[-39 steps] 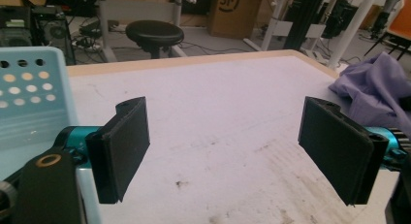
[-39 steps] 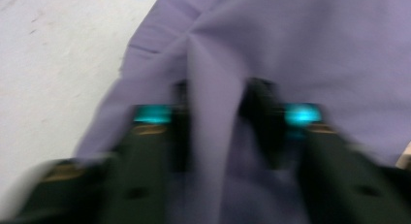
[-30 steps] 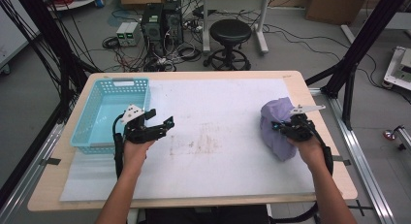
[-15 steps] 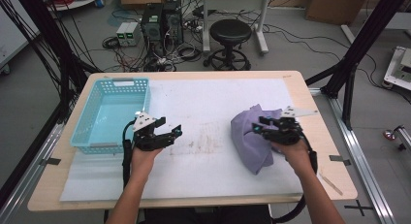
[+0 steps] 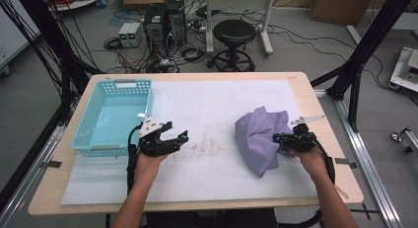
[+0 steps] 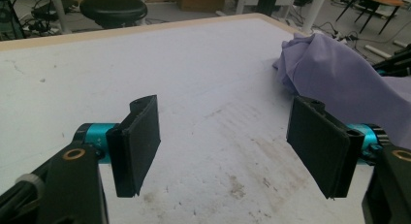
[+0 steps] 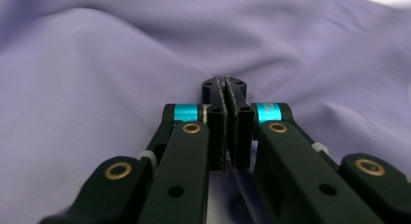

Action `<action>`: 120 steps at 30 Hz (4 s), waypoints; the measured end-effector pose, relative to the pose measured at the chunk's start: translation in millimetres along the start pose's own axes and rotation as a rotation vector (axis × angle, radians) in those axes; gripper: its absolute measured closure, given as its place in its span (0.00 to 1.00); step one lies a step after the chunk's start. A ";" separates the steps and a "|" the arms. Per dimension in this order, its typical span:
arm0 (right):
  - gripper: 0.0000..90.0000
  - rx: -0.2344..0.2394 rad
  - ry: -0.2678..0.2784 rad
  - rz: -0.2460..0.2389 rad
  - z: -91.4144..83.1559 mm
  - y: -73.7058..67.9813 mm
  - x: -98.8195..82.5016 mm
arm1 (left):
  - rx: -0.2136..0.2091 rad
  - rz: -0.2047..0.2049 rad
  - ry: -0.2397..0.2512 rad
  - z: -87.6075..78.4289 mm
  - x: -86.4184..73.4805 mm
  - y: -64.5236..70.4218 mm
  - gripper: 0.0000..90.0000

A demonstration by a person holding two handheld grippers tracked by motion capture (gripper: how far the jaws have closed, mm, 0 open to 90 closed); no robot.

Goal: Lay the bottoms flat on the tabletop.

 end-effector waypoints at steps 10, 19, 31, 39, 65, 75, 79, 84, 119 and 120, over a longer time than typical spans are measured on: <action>0.82 -0.088 0.254 -0.039 -30.5 -17.6 37.2 | -0.012 0.031 0.021 -14.5 -7.8 -3.0 0.31; 0.42 -0.203 0.142 -0.026 -40.9 4.4 5.7 | -0.007 0.011 0.035 -20.8 -9.4 -10.1 0.31; 0.96 -0.092 0.017 -0.213 4.1 -25.8 40.0 | -0.022 -0.001 0.035 -17.9 -9.2 -10.6 0.31; 0.95 -0.080 0.001 -0.270 42.7 -46.5 112.0 | -0.019 -0.016 0.052 -21.5 -7.3 -14.7 0.31; 0.64 -0.065 0.148 -0.155 -19.5 -10.9 82.2 | -0.039 -0.024 0.066 -24.6 -7.4 -13.0 0.31; 0.65 0.072 0.079 -0.168 -5.7 -28.4 25.7 | -0.047 -0.027 0.058 -19.5 -7.9 -10.9 0.31; 0.60 0.110 0.003 -0.207 13.6 -42.9 17.9 | -0.051 -0.024 0.054 -18.6 -8.5 -9.8 0.31; 0.85 0.190 -0.096 -0.249 30.6 -67.8 10.5 | -0.045 -0.030 0.057 -19.6 -8.7 -11.1 0.31; 0.47 -0.019 0.018 -0.196 30.4 -44.1 55.4 | -0.142 0.021 0.007 -4.8 -14.7 17.5 0.40; 0.50 -0.021 -0.002 -0.198 34.9 -43.3 53.6 | -0.144 0.022 0.005 -4.1 -14.7 18.5 0.40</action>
Point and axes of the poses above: each handheld gripper's, and its own axes: z roughly forward along the jaws, x roughly out of its top, y roughly to its right, the point moved 9 cm from there along z, roughly forward along the jaws, and after that the axes turned 6 degrees about -y, right-handed, at the moved point
